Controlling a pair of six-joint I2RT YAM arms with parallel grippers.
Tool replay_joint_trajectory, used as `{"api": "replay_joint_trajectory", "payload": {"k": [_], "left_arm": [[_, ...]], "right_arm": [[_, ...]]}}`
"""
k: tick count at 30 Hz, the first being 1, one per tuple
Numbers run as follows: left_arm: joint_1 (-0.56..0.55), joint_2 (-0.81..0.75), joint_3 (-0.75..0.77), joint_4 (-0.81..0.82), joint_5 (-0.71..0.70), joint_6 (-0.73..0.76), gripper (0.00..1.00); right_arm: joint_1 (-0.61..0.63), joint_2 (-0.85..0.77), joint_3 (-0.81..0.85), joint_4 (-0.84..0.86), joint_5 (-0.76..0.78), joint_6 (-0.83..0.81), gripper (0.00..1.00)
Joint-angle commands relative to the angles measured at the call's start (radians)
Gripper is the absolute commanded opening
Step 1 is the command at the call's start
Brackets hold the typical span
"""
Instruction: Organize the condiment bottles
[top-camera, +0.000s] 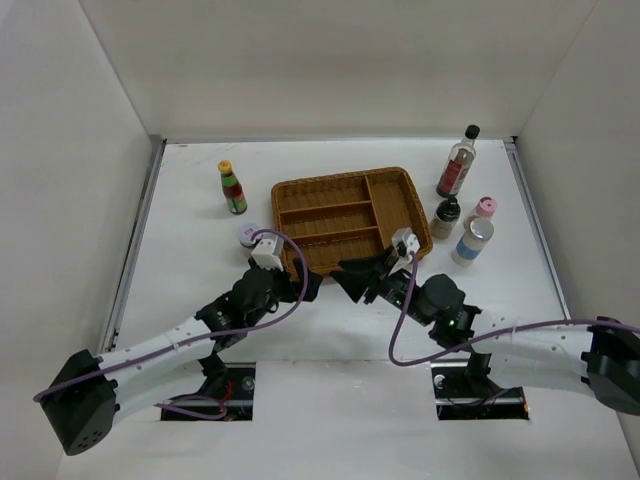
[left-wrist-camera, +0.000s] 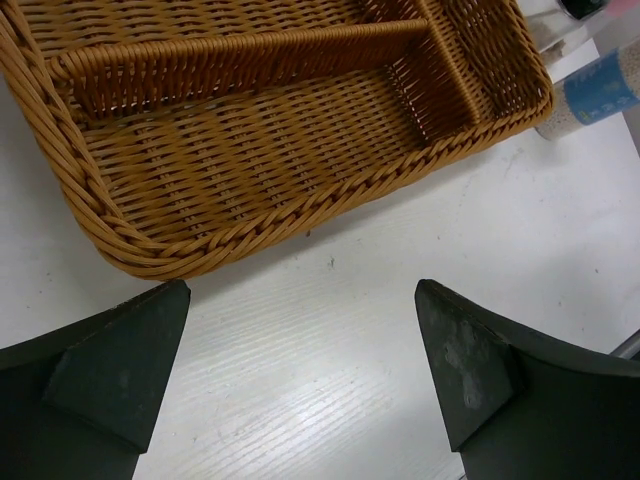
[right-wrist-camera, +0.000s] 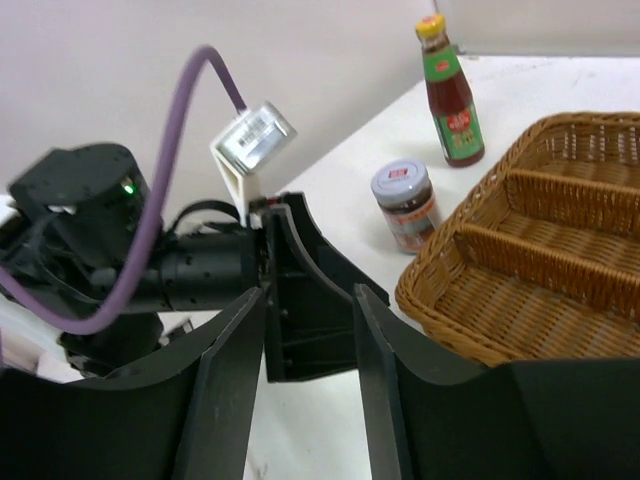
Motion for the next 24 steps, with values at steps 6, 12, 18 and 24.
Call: {"api": "replay_joint_trajectory", "payload": {"k": [6, 12, 18, 24], "left_arm": [[0.059, -0.044, 0.054, 0.043, 0.011, 0.019, 1.0], [0.07, -0.069, 0.065, 0.082, -0.024, 0.058, 1.0], [0.149, -0.104, 0.149, 0.169, -0.162, 0.144, 1.0], [0.298, 0.076, 0.347, 0.208, -0.171, 0.159, 0.53]], "right_arm": [[-0.003, 0.019, -0.04, 0.13, 0.024, -0.006, 0.35], [-0.003, 0.01, -0.063, 0.129, 0.062, -0.014, 0.23], [-0.029, 0.036, -0.062, 0.095, 0.133, -0.005, 0.12], [-0.041, 0.128, -0.03, 0.086, 0.133, 0.005, 0.21]]}}
